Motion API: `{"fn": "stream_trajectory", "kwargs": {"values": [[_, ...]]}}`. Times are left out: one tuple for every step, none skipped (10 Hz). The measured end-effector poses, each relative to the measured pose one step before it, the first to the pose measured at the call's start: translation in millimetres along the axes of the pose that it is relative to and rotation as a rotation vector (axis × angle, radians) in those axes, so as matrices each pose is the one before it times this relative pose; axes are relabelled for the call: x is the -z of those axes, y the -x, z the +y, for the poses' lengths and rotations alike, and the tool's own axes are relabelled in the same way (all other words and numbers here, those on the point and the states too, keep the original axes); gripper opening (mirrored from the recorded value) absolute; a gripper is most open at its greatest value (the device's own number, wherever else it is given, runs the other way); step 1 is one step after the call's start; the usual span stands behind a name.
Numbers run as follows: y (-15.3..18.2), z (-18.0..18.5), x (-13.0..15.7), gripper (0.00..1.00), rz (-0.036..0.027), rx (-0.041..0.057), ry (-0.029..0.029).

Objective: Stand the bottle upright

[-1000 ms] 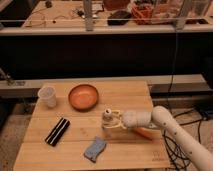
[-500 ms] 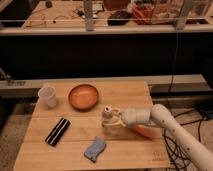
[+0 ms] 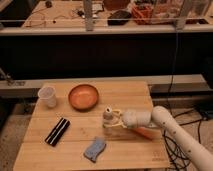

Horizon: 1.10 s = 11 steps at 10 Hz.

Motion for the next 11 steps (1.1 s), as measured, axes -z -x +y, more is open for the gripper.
{"fn": "stream_trajectory", "kwargs": {"values": [[-1.71,6.43,1.76,0.0,0.00034,-0.00761,0.00222],[-1.45,6.47,2.63,0.0,0.00114,-0.00512,-0.00393],[-1.76,3.86,0.92,0.0,0.00084,-0.00363,-0.00291],[-0.47,-1.4,-0.22,0.0,0.00188,0.00002,-0.00197],[-1.98,-7.8,-0.94,0.0,0.00153,-0.00382,-0.00521],[-1.4,-3.68,-2.64,0.0,0.00175,-0.00265,0.00478],[-0.75,-0.56,0.62,0.0,-0.00025,-0.00504,-0.00108],[-1.11,4.77,1.57,0.0,0.00028,-0.00779,0.00098],[-0.96,5.25,1.98,0.0,0.00096,-0.00455,-0.00018],[-0.91,4.17,1.89,0.0,-0.00012,-0.00392,-0.00428],[-1.21,0.81,0.98,0.03,0.00067,-0.00235,-0.00488]]}}
